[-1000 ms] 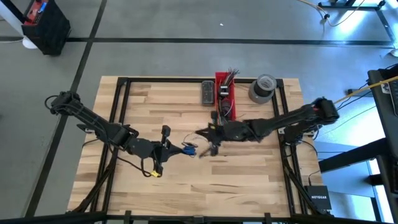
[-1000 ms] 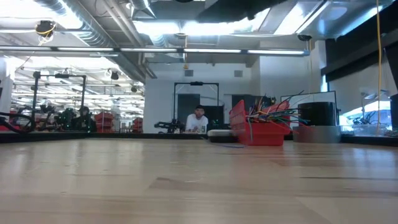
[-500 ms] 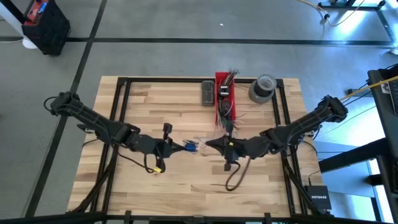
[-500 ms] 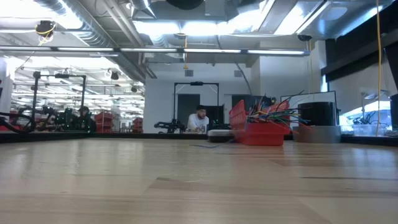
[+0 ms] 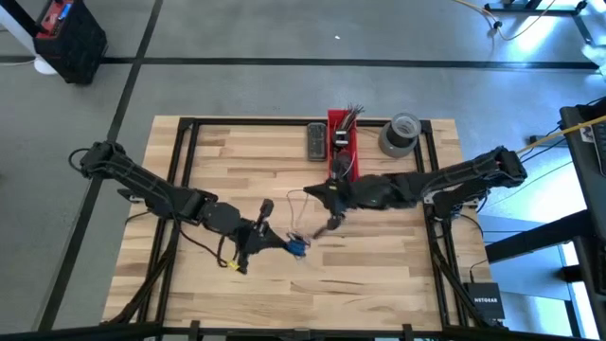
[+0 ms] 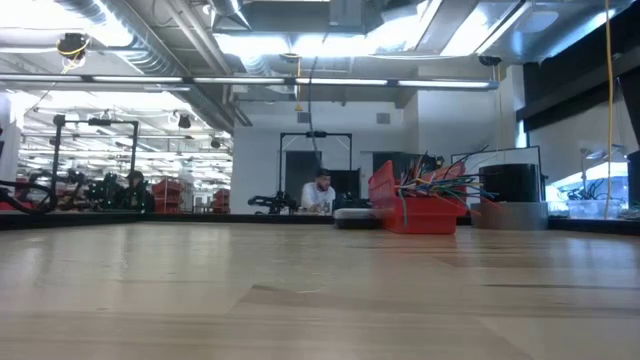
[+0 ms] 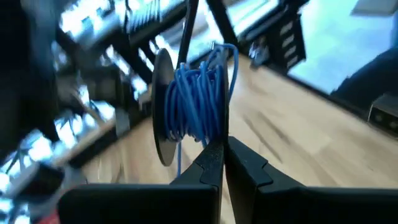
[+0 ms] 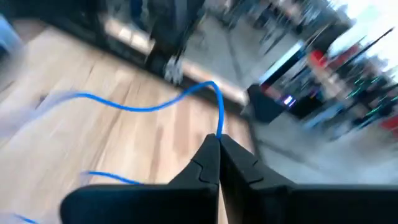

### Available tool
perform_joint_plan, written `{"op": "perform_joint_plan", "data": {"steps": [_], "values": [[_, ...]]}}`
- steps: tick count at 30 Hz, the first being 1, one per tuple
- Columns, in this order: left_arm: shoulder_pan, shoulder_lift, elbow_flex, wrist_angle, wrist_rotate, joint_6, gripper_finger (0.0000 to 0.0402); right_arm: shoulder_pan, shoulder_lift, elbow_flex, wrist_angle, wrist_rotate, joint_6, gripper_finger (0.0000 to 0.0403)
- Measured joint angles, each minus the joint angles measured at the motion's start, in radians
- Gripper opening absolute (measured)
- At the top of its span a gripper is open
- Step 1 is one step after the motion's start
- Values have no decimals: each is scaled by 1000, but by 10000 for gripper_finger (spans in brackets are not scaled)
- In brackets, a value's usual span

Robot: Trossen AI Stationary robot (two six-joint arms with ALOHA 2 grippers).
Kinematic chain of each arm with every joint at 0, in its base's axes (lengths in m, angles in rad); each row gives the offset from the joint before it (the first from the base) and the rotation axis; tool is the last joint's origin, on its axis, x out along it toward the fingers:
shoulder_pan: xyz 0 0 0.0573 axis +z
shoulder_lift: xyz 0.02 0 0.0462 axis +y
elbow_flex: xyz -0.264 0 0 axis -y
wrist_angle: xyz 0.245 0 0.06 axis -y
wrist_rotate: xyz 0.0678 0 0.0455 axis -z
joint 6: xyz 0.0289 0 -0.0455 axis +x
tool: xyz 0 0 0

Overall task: Coil cords
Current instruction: Uncoil the blue wire from the black spool

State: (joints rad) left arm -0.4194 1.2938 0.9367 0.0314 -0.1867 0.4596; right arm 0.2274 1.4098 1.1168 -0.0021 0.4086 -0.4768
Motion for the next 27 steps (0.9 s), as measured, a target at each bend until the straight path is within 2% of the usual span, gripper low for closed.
{"op": "perform_joint_plan", "data": {"steps": [2,4,8,12,15,20,27], "values": [[-19,-3,0,41,-19,39,5,-24,21,0,-51,-31,42,3],[-45,-11,0,57,-97,67,5,-26,41,0,-106,-32,72,3],[-108,-31,0,85,-443,90,5,-1,50,0,-265,2,156,2],[-157,-34,0,75,-800,93,5,67,44,0,-423,138,257,3],[-167,-35,0,19,-951,57,5,141,29,0,-500,244,297,4],[-131,-35,0,-91,-946,-40,5,261,-12,32,-506,364,292,4],[-43,-35,0,-230,-755,-191,5,388,-60,176,-434,518,133,5]]}}
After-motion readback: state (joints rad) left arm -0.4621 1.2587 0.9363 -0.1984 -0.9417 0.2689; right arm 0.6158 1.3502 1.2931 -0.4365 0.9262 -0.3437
